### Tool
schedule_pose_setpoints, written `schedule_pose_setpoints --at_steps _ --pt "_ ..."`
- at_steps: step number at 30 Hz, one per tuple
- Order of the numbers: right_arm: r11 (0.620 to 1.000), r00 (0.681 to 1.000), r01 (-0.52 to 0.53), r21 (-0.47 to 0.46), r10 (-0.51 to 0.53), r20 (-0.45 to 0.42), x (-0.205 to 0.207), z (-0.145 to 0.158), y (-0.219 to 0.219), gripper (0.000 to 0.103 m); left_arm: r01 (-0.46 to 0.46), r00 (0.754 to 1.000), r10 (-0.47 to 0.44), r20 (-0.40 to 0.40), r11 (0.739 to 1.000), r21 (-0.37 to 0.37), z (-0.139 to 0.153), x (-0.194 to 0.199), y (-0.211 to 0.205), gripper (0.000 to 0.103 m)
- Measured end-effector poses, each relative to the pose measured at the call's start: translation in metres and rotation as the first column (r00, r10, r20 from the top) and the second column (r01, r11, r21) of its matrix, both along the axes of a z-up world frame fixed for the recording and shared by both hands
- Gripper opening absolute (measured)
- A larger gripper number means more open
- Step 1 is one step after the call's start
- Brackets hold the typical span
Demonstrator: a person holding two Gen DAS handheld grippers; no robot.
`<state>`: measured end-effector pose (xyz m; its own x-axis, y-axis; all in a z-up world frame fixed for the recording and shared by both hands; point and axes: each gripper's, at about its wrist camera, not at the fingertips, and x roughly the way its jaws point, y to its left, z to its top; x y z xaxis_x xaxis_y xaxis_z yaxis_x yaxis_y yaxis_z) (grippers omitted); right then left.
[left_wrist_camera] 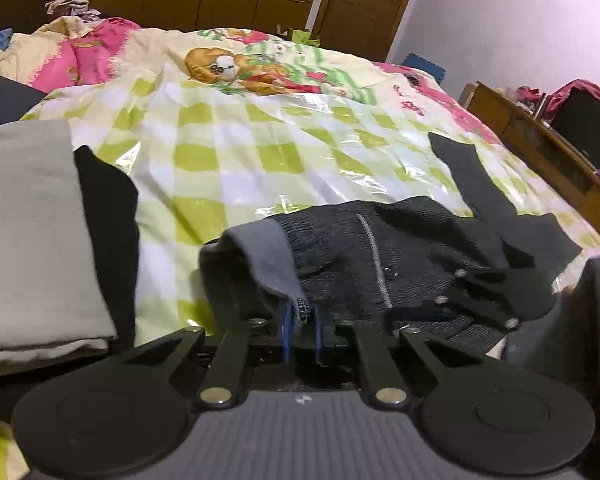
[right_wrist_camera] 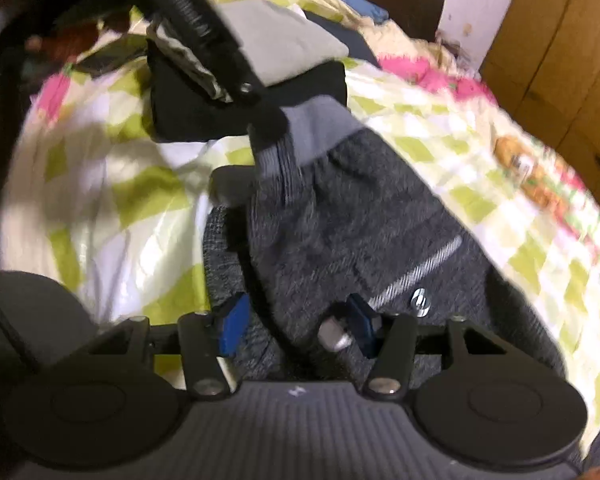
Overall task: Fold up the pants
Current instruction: 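Grasp the folded trousers near the pocket with the right tool while the left tool holds the waistband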
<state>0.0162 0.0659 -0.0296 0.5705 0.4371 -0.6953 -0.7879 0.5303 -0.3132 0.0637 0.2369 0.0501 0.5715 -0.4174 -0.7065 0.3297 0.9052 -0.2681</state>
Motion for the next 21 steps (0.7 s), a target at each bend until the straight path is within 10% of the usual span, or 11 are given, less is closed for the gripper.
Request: schedule_pose_setpoints --at_steps 7,14,21 --pt "0.996 0.989 -0.042 -0.078 0.052 0.136 -0.013 -0.005 0.006 0.053 -0.021 1.000 0.022 0.016 1.000 -0.016 0.009 0.002 0.008 0.025" --pt "0.998 0.994 0.054 0.040 -0.049 -0.101 0.010 0.016 -0.005 0.007 -0.022 1.000 0.022 0.017 1.000 -0.013 0.011 -0.003 0.011 0.024" --pt "0.997 0.984 0.054 0.057 -0.043 -0.173 0.003 0.018 -0.009 0.007 -0.057 0.998 0.057 -0.010 0.998 -0.009 0.000 -0.011 0.021 0.024"
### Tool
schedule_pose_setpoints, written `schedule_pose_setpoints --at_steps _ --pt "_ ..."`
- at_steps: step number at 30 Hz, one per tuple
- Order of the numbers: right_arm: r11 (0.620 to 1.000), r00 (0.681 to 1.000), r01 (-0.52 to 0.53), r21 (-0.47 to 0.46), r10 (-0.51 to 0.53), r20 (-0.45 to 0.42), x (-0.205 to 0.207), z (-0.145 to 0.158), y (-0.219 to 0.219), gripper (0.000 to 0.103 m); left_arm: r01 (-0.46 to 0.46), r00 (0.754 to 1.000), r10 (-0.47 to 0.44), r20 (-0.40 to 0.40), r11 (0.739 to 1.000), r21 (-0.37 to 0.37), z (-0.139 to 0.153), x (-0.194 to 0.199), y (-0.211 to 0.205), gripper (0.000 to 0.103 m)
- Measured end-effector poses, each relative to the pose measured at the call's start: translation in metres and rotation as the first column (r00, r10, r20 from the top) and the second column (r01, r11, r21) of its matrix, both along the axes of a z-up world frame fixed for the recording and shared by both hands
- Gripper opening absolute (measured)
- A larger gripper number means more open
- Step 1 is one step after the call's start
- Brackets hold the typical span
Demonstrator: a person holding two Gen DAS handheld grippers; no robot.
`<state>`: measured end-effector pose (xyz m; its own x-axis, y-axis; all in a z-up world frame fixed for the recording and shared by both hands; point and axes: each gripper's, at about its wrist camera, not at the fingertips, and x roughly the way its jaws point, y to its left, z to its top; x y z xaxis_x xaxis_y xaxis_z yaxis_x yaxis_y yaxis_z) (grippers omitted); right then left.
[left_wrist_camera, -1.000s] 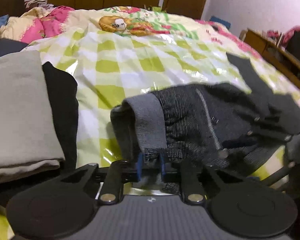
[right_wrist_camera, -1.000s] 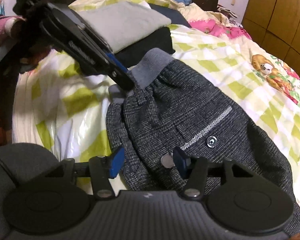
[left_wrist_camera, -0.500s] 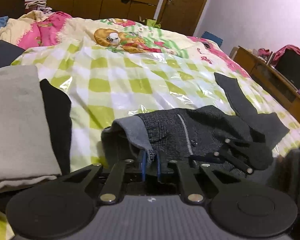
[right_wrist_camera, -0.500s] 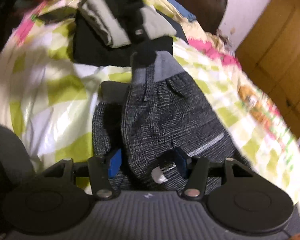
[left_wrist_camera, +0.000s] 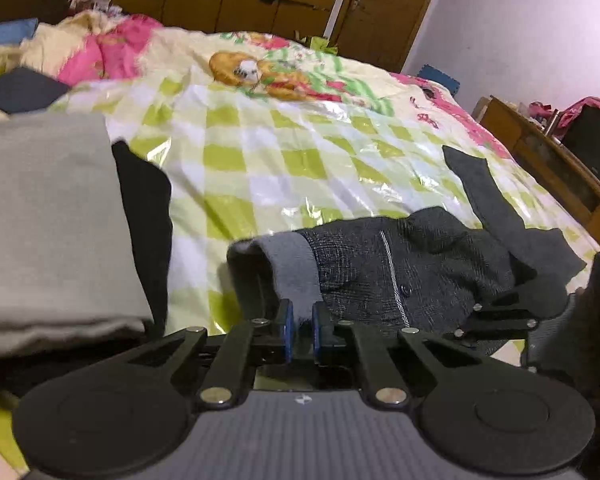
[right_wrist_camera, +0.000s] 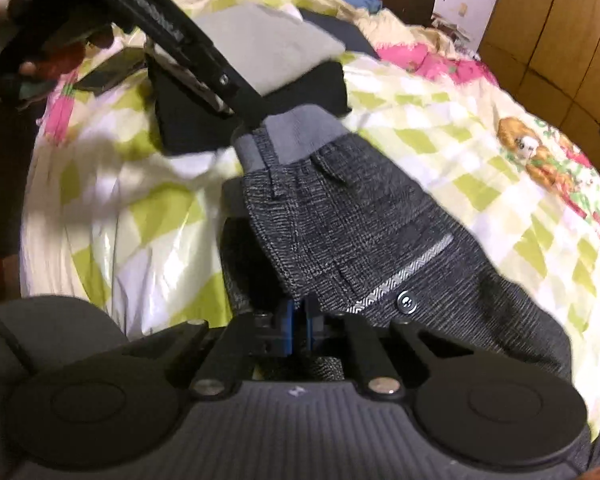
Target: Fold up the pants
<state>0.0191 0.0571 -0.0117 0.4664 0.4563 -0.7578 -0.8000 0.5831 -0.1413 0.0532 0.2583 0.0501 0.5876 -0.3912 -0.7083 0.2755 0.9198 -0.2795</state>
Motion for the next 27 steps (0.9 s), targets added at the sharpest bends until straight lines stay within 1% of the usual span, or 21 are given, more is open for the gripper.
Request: schedule_pose_setpoints --at_steps 3,5,7,10,13,16,18,20,21,22,24,25,27 --pt "1.000 1.000 0.007 0.022 -0.007 -0.003 -0.002 0.005 0.001 0.007 0.009 1.000 -0.009 0.004 0.998 0.062 -0.009 -0.002 -0.008 0.024" --pt "0.999 1.000 0.008 0.043 -0.007 -0.030 -0.002 0.007 0.005 0.007 -0.001 1.000 0.001 -0.005 0.997 0.080 -0.015 0.001 -0.007 0.024" --pt "1.000 0.999 0.003 0.029 -0.002 -0.037 -0.004 0.000 0.011 0.007 -0.006 1.000 0.009 -0.018 0.992 0.124 -0.021 0.005 -0.007 0.024" --pt "1.000 1.000 -0.004 -0.003 0.004 -0.023 -0.007 -0.012 0.019 0.009 -0.009 0.998 0.018 -0.053 0.986 0.166 -0.030 0.001 -0.006 0.024" --pt "1.000 0.999 0.001 0.020 0.000 -0.037 -0.005 -0.008 0.016 0.011 -0.022 0.998 0.034 -0.057 0.978 0.207 -0.030 -0.011 -0.005 0.024" --pt "0.999 0.999 0.010 0.047 -0.008 -0.050 -0.004 -0.005 0.013 0.015 -0.057 0.998 0.062 -0.022 0.980 0.190 -0.015 -0.022 -0.002 0.024" --pt "0.996 0.998 0.034 0.079 -0.029 -0.062 -0.004 -0.001 0.007 0.015 -0.066 0.998 0.062 0.022 0.979 0.193 -0.001 -0.027 -0.009 0.024" --pt "0.991 0.996 0.056 0.120 -0.047 -0.078 -0.003 0.007 -0.001 0.023 -0.043 0.998 0.034 0.053 0.982 0.185 0.011 -0.028 -0.021 0.024" --pt "0.987 0.995 0.070 0.146 -0.059 -0.081 -0.005 0.013 -0.008 0.030 -0.024 0.998 0.014 0.060 0.984 0.175 0.014 -0.027 -0.030 0.024" --pt "0.984 0.995 0.078 0.160 -0.067 -0.074 -0.007 0.019 -0.014 0.034 -0.005 0.998 -0.006 0.063 0.985 0.171 0.015 -0.027 -0.037 0.025" --pt "0.978 0.994 0.108 0.177 -0.100 -0.051 -0.012 0.028 -0.031 0.035 0.030 0.997 -0.041 0.060 0.985 0.168 0.008 -0.025 -0.058 0.025" --pt "0.975 0.991 0.127 0.184 -0.120 -0.051 -0.012 0.032 -0.041 0.035 0.044 0.998 -0.051 0.041 0.987 0.157 0.002 -0.023 -0.066 0.025" --pt "0.963 0.982 0.188 0.192 -0.180 -0.062 -0.011 0.036 -0.066 0.035 0.072 0.997 -0.070 -0.021 0.988 0.136 -0.018 -0.018 -0.081 0.025"
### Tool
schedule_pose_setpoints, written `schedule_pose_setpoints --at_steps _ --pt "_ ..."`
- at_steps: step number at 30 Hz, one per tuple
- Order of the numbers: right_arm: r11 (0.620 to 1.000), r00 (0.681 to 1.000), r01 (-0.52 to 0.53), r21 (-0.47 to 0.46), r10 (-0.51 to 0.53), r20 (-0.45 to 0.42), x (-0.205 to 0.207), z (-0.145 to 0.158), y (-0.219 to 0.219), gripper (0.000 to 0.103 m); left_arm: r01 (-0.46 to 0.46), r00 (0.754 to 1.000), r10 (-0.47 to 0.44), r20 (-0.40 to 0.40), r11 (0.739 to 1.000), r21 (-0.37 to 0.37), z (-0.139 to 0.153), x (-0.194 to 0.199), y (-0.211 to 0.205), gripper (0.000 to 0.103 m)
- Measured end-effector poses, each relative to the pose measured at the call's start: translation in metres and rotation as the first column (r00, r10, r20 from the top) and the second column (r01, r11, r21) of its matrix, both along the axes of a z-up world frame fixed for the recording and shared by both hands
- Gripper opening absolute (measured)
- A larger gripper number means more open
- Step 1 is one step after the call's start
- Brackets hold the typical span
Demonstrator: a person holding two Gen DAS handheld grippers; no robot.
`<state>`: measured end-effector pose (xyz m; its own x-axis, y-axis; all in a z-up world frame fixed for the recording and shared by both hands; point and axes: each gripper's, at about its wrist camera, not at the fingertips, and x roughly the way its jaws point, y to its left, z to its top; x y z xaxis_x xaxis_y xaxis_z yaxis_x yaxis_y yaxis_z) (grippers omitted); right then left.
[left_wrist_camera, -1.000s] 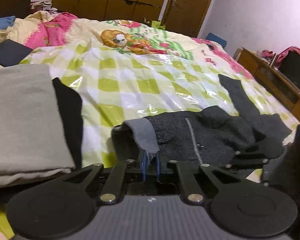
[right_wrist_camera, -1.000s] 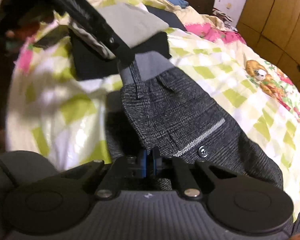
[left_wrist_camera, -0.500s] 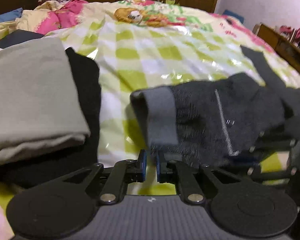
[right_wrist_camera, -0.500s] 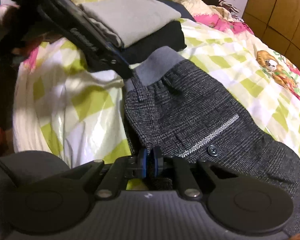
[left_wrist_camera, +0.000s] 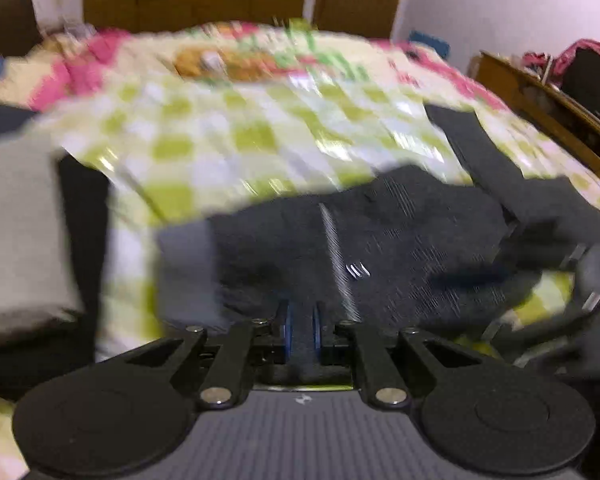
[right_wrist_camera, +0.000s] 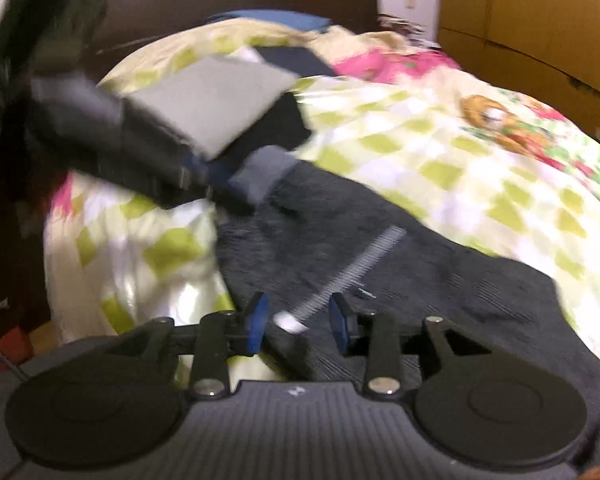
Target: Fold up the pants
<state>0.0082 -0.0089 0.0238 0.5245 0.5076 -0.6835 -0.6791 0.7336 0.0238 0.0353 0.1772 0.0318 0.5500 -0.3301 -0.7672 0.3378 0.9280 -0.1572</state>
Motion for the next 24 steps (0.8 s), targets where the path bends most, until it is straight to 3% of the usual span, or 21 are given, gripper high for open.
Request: schedule_pose_setpoints --at_steps 3,6,8,10,12,18,21,24 --pt "0.994 0.994 0.113 -0.002 -0.113 -0.012 0.005 0.000 -0.043 0.036 0.032 0.993 -0.030 -0.114 0.999 0.017 -0.032 0.005 -0.023 0.025" --pt "0.973 0.973 0.229 -0.017 -0.229 0.003 0.013 0.003 -0.087 0.036 0.026 0.995 -0.020 -0.102 0.998 0.061 -0.028 0.005 -0.040 0.022" --pt "0.953 0.953 0.303 0.006 -0.303 0.015 0.020 0.008 -0.119 0.038 0.014 0.998 -0.012 -0.068 0.999 0.030 -0.013 0.008 -0.047 0.023" --pt "0.929 0.928 0.371 0.020 -0.371 0.030 0.030 0.011 -0.144 0.046 0.021 0.999 -0.021 -0.027 1.000 0.017 0.002 0.013 -0.064 0.023" --pt "0.898 0.897 0.439 0.035 -0.440 0.040 0.048 0.014 -0.172 0.047 0.070 0.997 -0.071 -0.010 0.997 -0.029 0.012 0.022 -0.090 0.024" --pt "0.782 0.782 0.621 0.044 -0.623 0.029 0.137 0.015 -0.235 0.047 0.227 0.973 -0.231 -0.006 0.961 -0.159 0.000 0.059 -0.191 0.026" --pt "0.731 0.733 0.680 0.060 -0.680 -0.008 0.192 0.010 -0.259 0.050 0.241 0.965 -0.258 -0.048 0.943 -0.229 -0.015 0.072 -0.226 0.026" --pt "0.692 0.693 0.721 0.032 -0.721 -0.029 0.246 -0.004 -0.266 0.053 0.203 0.969 -0.229 -0.093 0.951 -0.232 -0.031 0.084 -0.250 0.026"
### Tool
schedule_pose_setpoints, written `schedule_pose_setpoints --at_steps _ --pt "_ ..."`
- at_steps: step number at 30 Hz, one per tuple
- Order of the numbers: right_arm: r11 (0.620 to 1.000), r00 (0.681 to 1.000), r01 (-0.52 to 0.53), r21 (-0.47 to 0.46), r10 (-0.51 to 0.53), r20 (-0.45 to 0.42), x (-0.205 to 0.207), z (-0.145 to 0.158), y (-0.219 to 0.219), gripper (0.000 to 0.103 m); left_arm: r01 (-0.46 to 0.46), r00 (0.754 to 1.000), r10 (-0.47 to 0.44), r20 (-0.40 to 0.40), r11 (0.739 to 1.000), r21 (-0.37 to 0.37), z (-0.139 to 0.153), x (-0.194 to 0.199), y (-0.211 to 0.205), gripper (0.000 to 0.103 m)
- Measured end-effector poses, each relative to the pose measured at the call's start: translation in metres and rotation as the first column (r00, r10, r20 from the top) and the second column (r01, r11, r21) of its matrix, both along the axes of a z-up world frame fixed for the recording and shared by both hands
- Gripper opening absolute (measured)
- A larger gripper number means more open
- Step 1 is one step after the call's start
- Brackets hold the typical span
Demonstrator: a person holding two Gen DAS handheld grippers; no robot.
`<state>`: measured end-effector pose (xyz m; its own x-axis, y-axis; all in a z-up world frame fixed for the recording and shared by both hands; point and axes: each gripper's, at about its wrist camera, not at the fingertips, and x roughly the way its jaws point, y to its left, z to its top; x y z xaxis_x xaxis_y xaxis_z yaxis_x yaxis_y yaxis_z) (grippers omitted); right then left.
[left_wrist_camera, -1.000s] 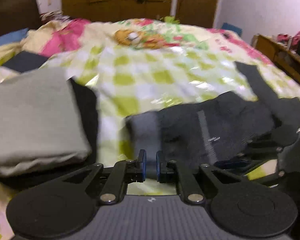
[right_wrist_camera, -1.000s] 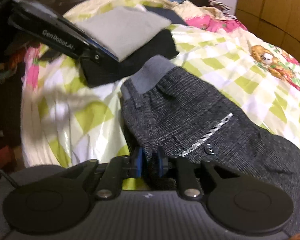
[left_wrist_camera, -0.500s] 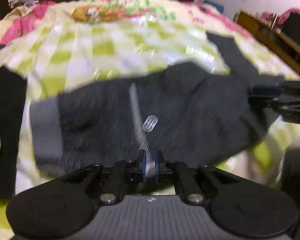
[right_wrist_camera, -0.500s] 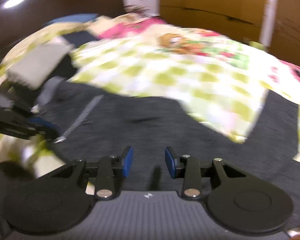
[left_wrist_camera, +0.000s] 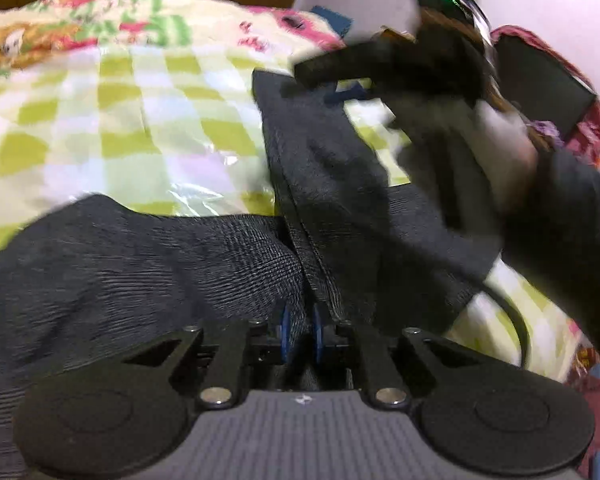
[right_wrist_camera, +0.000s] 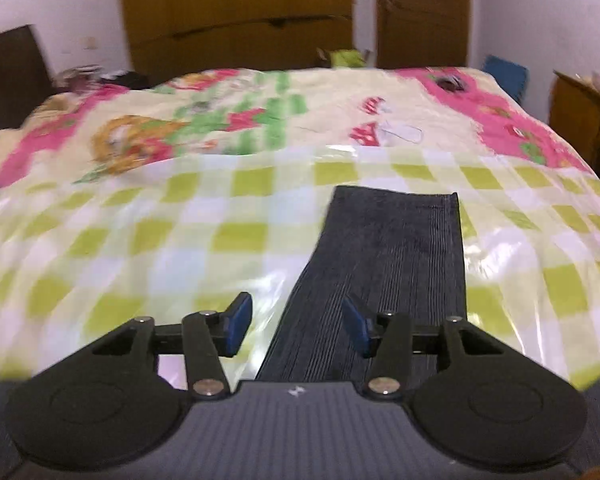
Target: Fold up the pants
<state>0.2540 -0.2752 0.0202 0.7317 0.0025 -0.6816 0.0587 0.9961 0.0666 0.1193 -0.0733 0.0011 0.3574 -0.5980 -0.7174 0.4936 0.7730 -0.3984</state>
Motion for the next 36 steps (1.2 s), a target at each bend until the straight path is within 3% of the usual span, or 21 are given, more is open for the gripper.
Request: schedule_pose_setpoints --at_steps 3,8,11,12,13,16,19,23,27,30,34,36 --pt "0.999 0.997 0.047 0.011 -0.046 -0.062 0.043 -0.024 0.000 0.053 -0.022 0.999 0.022 -0.043 1.000 -0.005 -0.010 0.008 -0.011 0.026" --pt "0.994 0.984 0.071 -0.083 -0.083 -0.160 0.074 -0.060 -0.005 0.050 -0.018 0.998 0.017 -0.060 1.000 -0.017 -0.008 0.009 -0.018 0.031" --pt "0.996 0.981 0.078 -0.033 -0.082 -0.173 0.072 -0.056 -0.020 0.019 -0.002 1.000 0.002 -0.028 1.000 0.014 -0.008 0.007 -0.025 0.031" --pt "0.997 0.980 0.082 -0.005 -0.082 -0.179 0.069 -0.053 -0.029 0.008 0.000 1.000 0.001 -0.026 1.000 0.015 -0.008 0.007 -0.027 0.031" --pt "0.997 0.982 0.079 0.021 -0.074 -0.175 0.063 -0.048 -0.035 0.007 -0.002 1.000 0.003 -0.025 1.000 0.011 -0.009 0.008 -0.028 0.030" --pt "0.996 0.988 0.072 0.049 -0.064 -0.143 0.039 -0.031 -0.056 0.006 0.022 1.000 -0.022 0.000 0.999 0.024 -0.005 0.006 -0.039 0.030" --pt "0.986 0.992 0.096 0.137 -0.084 -0.092 0.015 -0.009 -0.082 0.006 0.064 0.997 -0.065 0.029 0.997 0.047 0.002 -0.003 -0.051 0.030" --pt "0.957 0.988 0.143 0.253 -0.154 0.025 -0.055 0.029 -0.129 0.006 0.120 0.990 -0.125 0.058 0.990 0.078 0.013 -0.012 -0.062 0.030" --pt "0.880 0.936 0.283 0.382 -0.341 0.093 -0.149 0.037 -0.196 0.006 0.170 0.982 -0.176 0.063 0.981 0.097 0.015 -0.016 -0.079 0.030" --pt "0.803 0.888 0.394 0.447 -0.459 0.041 -0.208 0.011 -0.244 0.006 0.211 0.975 -0.218 0.048 0.970 0.117 0.011 -0.020 -0.099 0.031" --pt "0.724 0.872 0.443 0.529 -0.485 -0.067 -0.239 -0.036 -0.274 0.013 0.265 0.961 -0.276 0.032 0.945 0.194 0.003 -0.030 -0.126 0.031" --pt "0.694 0.862 0.448 0.564 -0.503 -0.066 -0.244 -0.046 -0.279 0.014 0.272 0.957 -0.288 0.040 0.936 0.223 0.002 -0.034 -0.136 0.031"
